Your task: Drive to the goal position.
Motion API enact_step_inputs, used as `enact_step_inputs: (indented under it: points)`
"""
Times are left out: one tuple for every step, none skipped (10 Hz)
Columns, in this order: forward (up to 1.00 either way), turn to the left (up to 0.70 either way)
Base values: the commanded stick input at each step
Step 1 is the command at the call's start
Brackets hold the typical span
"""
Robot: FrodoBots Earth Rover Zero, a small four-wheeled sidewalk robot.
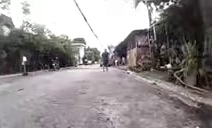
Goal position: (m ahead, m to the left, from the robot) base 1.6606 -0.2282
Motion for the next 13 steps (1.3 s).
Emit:
enact_step_inputs:
  points:
    - [1.0,0.0]
    - [1.0,0.0]
    - [1.0,0.0]
    - [1.0,0.0]
    - [1.0,0.0]
    - [1.0,0.0]
    - [1.0,0.0]
    - [1.0,0.0]
    - [1.0,0.0]
    - [1.0,0.0]
    - [1.0,0.0]
    - [1.0,0.0]
    - [1.0,0.0]
